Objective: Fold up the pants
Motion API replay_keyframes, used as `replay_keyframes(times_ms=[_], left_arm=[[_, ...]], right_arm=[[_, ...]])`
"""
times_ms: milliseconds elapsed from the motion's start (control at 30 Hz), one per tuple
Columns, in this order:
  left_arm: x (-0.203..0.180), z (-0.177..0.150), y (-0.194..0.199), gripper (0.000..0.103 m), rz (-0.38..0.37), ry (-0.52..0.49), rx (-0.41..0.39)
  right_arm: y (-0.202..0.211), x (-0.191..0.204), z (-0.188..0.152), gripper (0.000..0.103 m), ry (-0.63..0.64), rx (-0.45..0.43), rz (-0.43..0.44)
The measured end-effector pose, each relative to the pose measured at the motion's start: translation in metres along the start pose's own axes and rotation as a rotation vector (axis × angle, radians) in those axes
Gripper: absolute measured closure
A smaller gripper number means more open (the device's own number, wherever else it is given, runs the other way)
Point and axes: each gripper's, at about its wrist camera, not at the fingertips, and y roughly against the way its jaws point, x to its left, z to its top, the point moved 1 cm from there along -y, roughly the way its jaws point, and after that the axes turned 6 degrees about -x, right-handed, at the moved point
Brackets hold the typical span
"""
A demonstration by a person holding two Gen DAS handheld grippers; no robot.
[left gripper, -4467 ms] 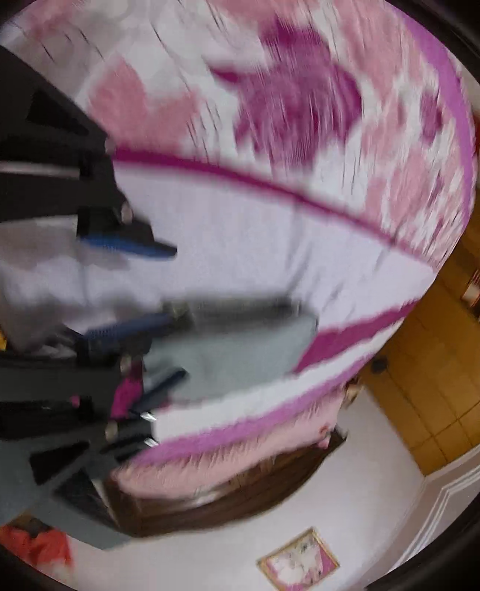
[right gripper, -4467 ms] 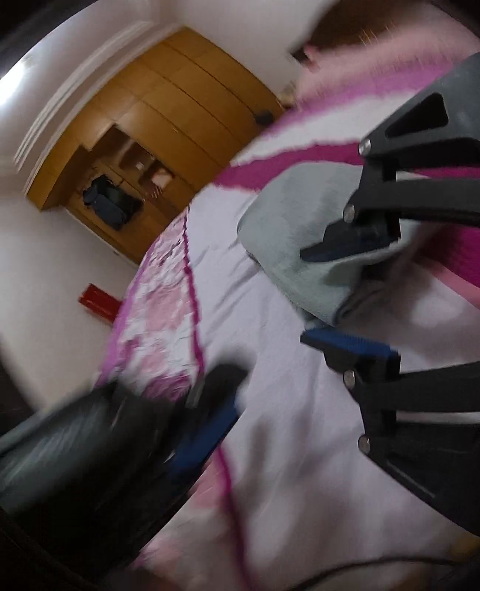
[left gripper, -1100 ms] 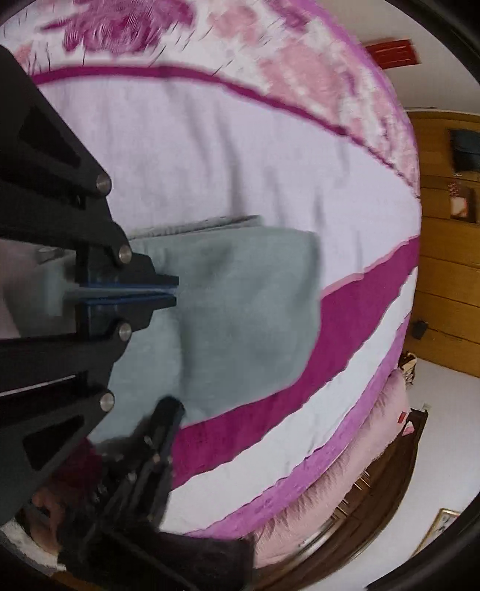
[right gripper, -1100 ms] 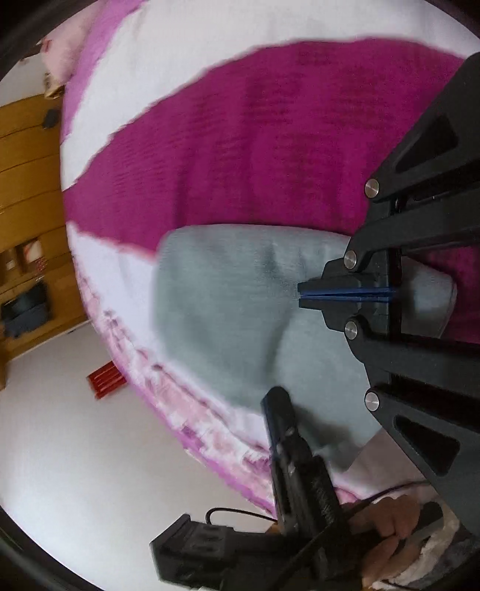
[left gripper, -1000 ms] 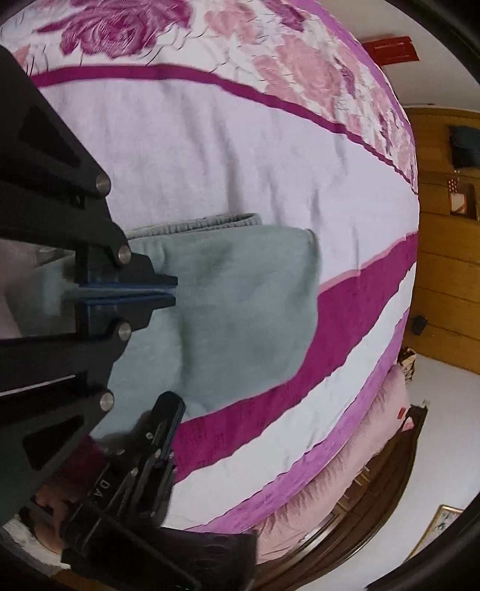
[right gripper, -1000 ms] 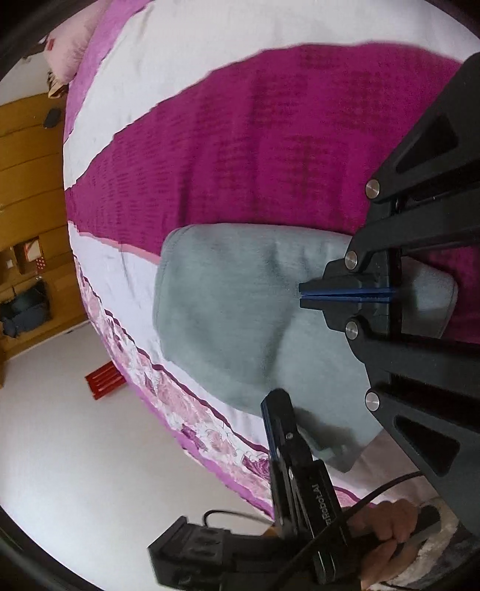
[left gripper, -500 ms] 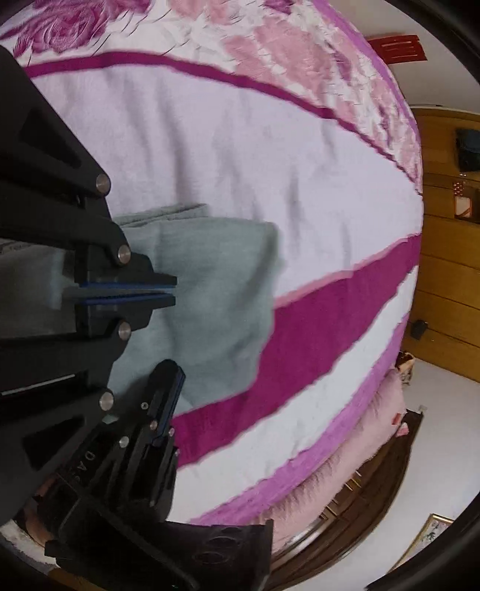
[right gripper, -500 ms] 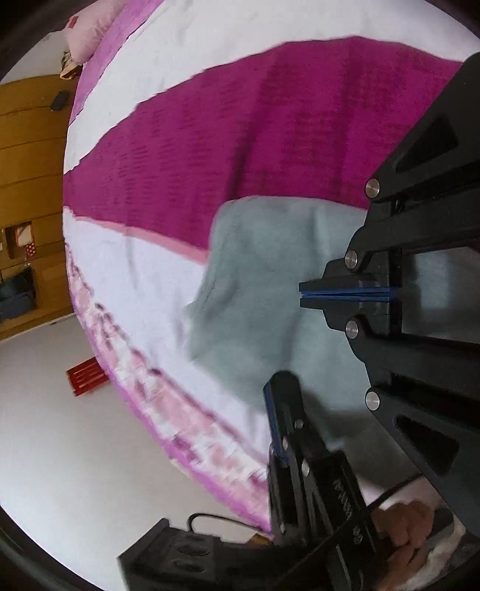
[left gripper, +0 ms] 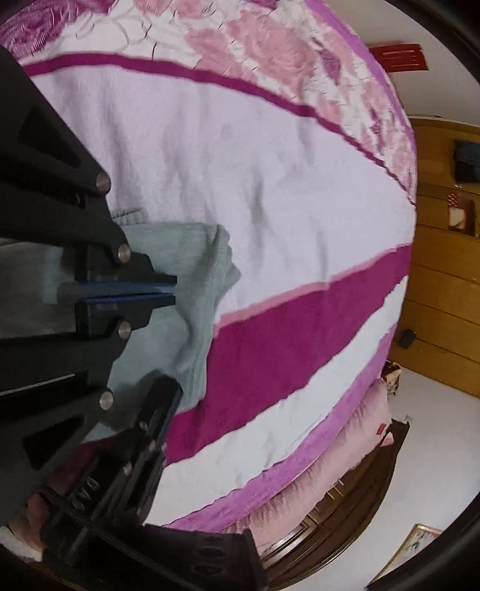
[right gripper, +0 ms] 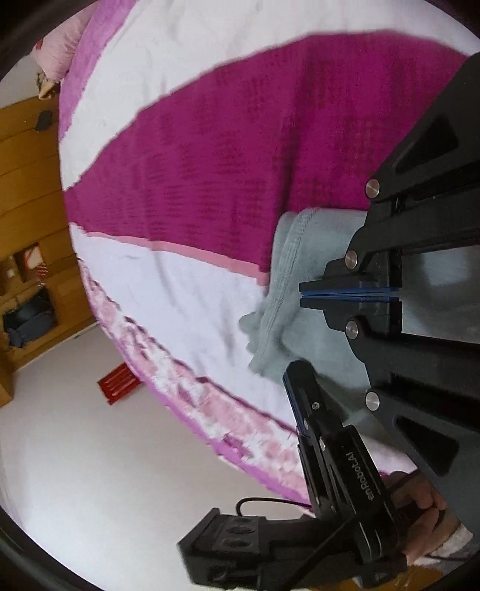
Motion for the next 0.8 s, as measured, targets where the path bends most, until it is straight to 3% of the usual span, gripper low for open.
replay_keyframes(times_ms=[67, 133, 167, 200, 267, 367, 433, 500, 633, 800], left_arm=[[0.001, -0.003, 0.013, 0.093, -0.004, 0.001, 0.007], [0.005, -0.011, 0.026, 0.073, -0.040, 0.017, 0.014], [0.007, -0.018, 0.035, 0.055, -0.052, 0.029, 0.017], [0.010, -0.023, 0.041, 0.046, -0.058, 0.041, 0.025], [0.019, -0.039, 0.052, 0.042, -0.095, 0.088, 0.062], [0.029, -0.070, 0.056, 0.040, -0.166, 0.150, 0.137], [0.037, -0.088, 0.050, 0.040, -0.209, 0.191, 0.178], [0.047, -0.096, 0.045, 0.038, -0.259, 0.247, 0.160], [0.052, -0.080, 0.030, 0.037, -0.320, 0.271, 0.158], [0.047, -0.046, -0.008, 0.038, -0.355, 0.246, 0.129]], right_arm=[[0.019, -0.006, -0.006, 0.098, -0.037, -0.013, 0.017], [0.035, -0.016, -0.018, 0.075, -0.082, 0.002, 0.031], [0.043, -0.023, -0.027, 0.061, -0.111, 0.014, 0.032], [0.048, -0.030, -0.036, 0.052, -0.145, 0.029, 0.029], [0.059, -0.045, -0.058, 0.048, -0.229, 0.059, 0.048], [0.070, -0.057, -0.091, 0.048, -0.326, 0.072, 0.131], [0.077, -0.051, -0.098, 0.049, -0.281, 0.049, 0.157], [0.070, -0.045, -0.097, 0.049, -0.267, 0.082, 0.184], [0.032, -0.037, -0.083, 0.050, -0.245, 0.116, 0.221], [-0.013, -0.045, -0.049, 0.061, -0.273, 0.097, 0.229]])
